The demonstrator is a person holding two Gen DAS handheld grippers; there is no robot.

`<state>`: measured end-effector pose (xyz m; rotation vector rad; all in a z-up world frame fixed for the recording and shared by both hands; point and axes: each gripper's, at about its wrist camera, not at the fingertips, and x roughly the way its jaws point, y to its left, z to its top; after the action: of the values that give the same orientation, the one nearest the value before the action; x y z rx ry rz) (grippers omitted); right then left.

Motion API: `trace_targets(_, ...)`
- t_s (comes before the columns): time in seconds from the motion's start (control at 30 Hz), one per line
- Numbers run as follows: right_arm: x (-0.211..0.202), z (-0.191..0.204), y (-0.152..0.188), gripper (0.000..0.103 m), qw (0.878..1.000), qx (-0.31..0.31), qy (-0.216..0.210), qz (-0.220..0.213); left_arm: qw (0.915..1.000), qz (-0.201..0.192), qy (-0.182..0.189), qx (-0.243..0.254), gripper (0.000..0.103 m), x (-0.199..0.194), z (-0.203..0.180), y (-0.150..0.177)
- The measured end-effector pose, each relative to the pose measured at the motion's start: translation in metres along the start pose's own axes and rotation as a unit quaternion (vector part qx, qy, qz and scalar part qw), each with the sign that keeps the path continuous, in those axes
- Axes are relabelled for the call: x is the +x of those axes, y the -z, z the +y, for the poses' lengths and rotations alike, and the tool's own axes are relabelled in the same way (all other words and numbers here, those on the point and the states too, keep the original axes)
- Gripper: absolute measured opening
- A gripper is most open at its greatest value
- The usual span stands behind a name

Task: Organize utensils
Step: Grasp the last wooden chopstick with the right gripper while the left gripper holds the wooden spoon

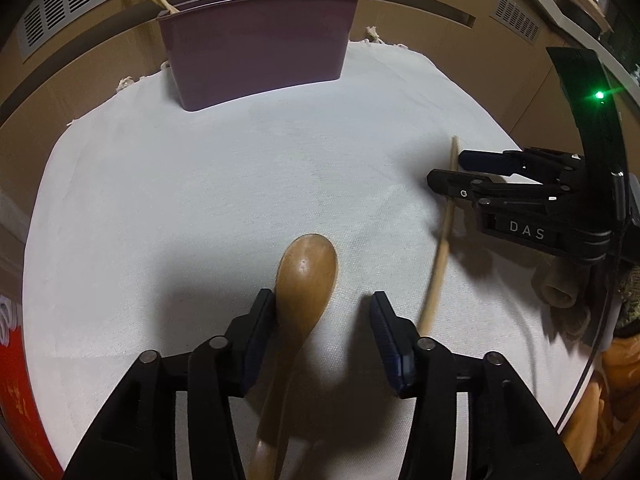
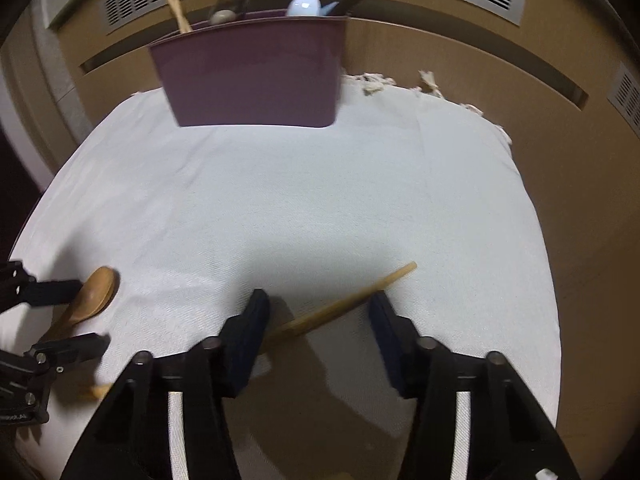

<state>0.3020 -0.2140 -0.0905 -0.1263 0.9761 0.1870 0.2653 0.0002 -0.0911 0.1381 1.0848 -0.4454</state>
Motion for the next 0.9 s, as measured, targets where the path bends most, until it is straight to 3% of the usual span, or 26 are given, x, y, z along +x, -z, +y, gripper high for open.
trace_targets(0.13, -0.011, -0.001, 0.009, 0.020, 0.999, -0.035, -0.012, 0.002, 1.0000, 0.000, 0.000, 0.004, 0.054, 0.000, -0.001, 0.000)
trace_targets(0.23, -0.019, -0.011, 0.023, 0.013, 0.999, -0.050, -0.009, 0.010, 1.0000, 0.001, 0.006, -0.003, 0.056, 0.001, -0.001, -0.001)
trace_targets(0.6, -0.030, -0.042, 0.054, 0.017, 0.999, -0.023, -0.022, 0.015, 0.9998, 0.020, 0.006, 0.000, 0.057, 0.010, 0.001, -0.021)
trace_targets(0.7, -0.030, -0.049, 0.055, 0.027, 0.999, 0.000, -0.041, 0.016, 0.9996, 0.018, -0.012, 0.018, 0.047, 0.012, 0.000, -0.025)
trace_targets(0.77, -0.029, -0.053, 0.055, 0.035, 0.998, 0.017, -0.050, 0.016, 0.9992, 0.010, -0.033, 0.022, 0.031, 0.011, 0.001, -0.026)
trace_targets(0.9, -0.024, -0.057, 0.050, 0.035, 0.998, 0.047, -0.051, 0.012, 0.9988, -0.012, -0.043, 0.020, 0.031, 0.005, 0.002, -0.017)
